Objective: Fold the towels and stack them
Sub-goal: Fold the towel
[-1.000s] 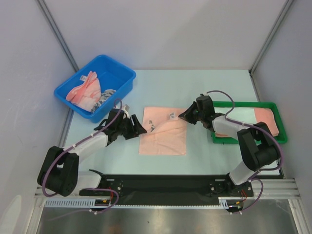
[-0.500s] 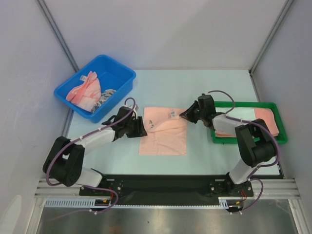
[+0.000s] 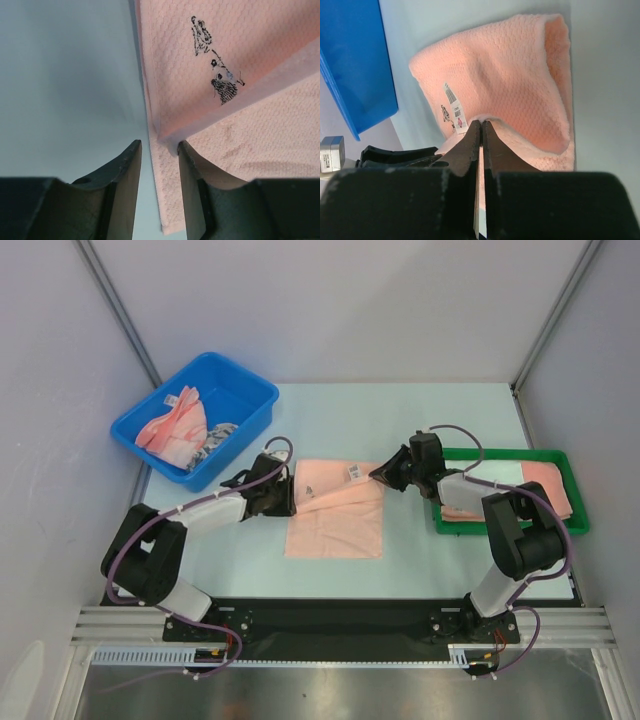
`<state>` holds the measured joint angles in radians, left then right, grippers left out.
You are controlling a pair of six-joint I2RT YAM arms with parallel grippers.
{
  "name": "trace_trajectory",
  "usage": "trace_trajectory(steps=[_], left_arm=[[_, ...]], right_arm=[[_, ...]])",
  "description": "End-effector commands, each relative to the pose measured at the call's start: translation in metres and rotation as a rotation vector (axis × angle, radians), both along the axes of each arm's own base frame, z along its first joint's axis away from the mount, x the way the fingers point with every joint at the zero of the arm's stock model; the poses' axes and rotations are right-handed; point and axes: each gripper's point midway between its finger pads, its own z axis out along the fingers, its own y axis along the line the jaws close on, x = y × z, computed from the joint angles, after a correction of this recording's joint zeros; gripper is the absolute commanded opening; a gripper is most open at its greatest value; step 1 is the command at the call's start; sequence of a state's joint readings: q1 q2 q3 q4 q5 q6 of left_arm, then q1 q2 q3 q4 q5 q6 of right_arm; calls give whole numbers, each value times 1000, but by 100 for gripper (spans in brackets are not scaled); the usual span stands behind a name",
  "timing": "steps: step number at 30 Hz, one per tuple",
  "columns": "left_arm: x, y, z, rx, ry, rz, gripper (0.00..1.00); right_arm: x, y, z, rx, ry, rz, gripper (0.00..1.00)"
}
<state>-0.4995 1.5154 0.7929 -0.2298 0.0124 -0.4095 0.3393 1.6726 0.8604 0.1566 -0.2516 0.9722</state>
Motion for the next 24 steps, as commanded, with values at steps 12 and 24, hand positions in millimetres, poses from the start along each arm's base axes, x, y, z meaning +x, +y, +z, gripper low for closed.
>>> trace_trajectory(steps=[12, 24], left_arm=[[-2, -29, 12, -52, -7, -132, 35], [4, -17, 12, 29, -4, -103, 0]], right_arm=[[18, 3, 29, 39, -86, -2, 0], [14, 4, 35, 31, -104, 24, 0]])
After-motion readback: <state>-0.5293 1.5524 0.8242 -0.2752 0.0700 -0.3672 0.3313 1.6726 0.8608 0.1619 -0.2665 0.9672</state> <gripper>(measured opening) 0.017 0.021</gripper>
